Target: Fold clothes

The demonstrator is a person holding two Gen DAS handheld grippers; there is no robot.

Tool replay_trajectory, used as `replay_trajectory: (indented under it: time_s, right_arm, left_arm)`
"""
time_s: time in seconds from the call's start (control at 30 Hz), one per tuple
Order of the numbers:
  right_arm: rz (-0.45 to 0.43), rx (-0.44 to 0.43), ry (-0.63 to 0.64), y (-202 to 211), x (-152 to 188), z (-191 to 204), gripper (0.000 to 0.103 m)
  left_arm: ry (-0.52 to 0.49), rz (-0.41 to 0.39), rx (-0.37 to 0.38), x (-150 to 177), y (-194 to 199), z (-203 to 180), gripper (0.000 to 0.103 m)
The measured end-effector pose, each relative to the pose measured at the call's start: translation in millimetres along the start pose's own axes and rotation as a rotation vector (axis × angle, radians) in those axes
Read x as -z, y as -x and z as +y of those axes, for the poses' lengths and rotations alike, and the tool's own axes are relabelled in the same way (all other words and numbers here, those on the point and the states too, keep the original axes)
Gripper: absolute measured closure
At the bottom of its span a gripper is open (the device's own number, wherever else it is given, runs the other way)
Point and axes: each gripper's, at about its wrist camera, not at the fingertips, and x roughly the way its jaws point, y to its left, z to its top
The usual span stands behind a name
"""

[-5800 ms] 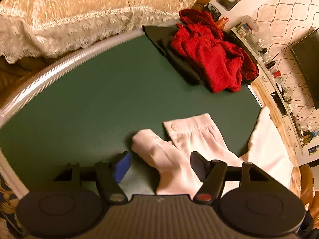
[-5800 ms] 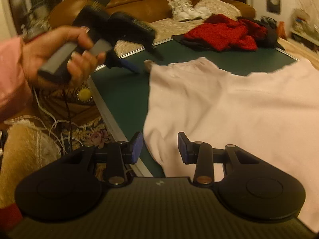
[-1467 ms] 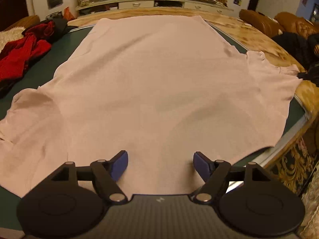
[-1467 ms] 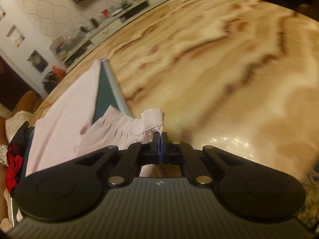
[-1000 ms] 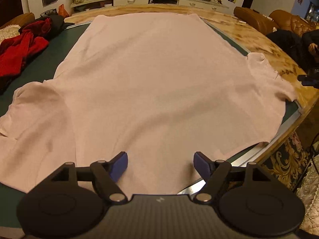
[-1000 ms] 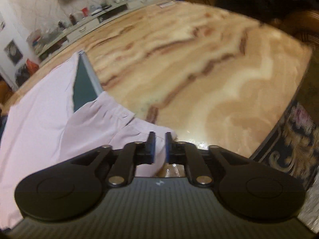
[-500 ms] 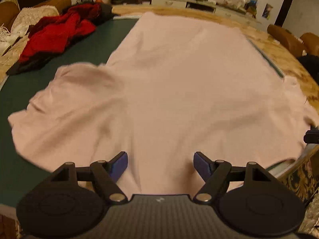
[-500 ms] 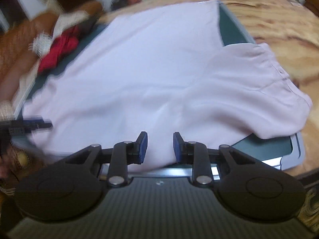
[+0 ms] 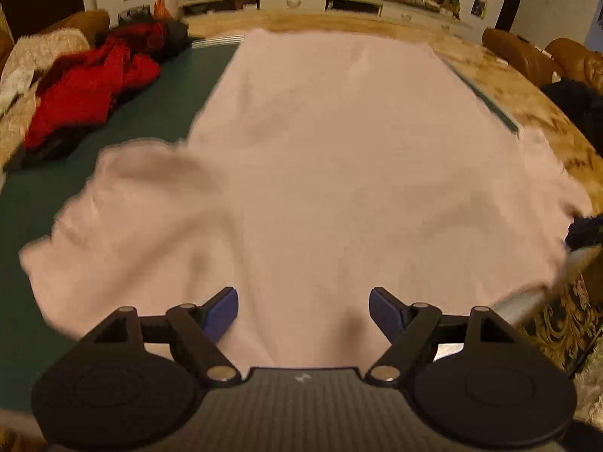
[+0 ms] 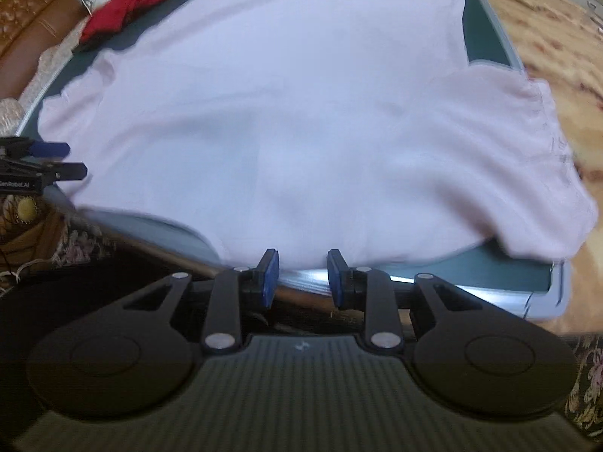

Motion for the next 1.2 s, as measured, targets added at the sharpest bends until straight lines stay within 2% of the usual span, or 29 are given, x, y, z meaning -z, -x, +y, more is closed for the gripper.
replay_trajectory:
  time_s: [0.1,0.13,0.2,0.37,0.47,0.6,0.7,0.77,0.83,0.93,1.03,1.13,1.2]
  right_arm:
    - [-0.087,-0.001,-0.008,15,-36,-17,0.063]
    - [-0.12,0.015,-0.01,17,-54,-25,0.058]
    - [-0.175,0.046,-0.017,19,-89,-43,0.056]
    - [-0.215,0.118,-0.078,-4,-184,-97,0.056]
    - [-0.215,0.095,-0.089,-28,-235,-110,0.056]
    - [-0.222,0.019,-0.084,-76,-307,-95,0.056]
    - [-0.211,-0.052,-0.032,-116,-364,-52,0.056]
    - [-0.206,-0.097,0.003,-143,-402,-20,0.056]
    - [-0.184,-0.124,0.01,-171,-429,14,0.056]
    - [-0.148,-0.117,0.027,-208,-456,61,0.056]
    - [-0.137,-0.07,0.025,-227,-467,92,0.056]
    - [-0.118,-0.034,-0.023,-244,-472,105,0.056]
    - [-0.121,-0.041,-0.02,-250,-472,111,0.056]
  left_arm:
    - [-0.051,-0.049,-0.043,-47,-9,13,0.02]
    - [-0.07,-0.072,-0.062,-69,-17,20,0.02]
    - [-0.069,-0.098,-0.091,-114,-37,37,0.02]
    - [0.06,-0.056,-0.1,-212,-102,93,0.02]
    - [0.072,-0.021,-0.095,-254,-143,104,0.02]
    - [0.074,-0.018,-0.084,-271,-178,97,0.02]
    - [0.096,-0.031,-0.066,-262,-186,98,0.02]
    - [0.125,-0.013,-0.119,-255,-193,103,0.02]
    - [0.121,-0.002,-0.128,-249,-195,105,0.021]
    - [0.114,-0.007,-0.118,-244,-194,106,0.021]
    - [0.094,-0.017,-0.116,-240,-193,102,0.021]
    - [0.085,-0.019,-0.115,-236,-193,99,0.021]
    - [0.099,-0.025,-0.11,-233,-192,101,0.021]
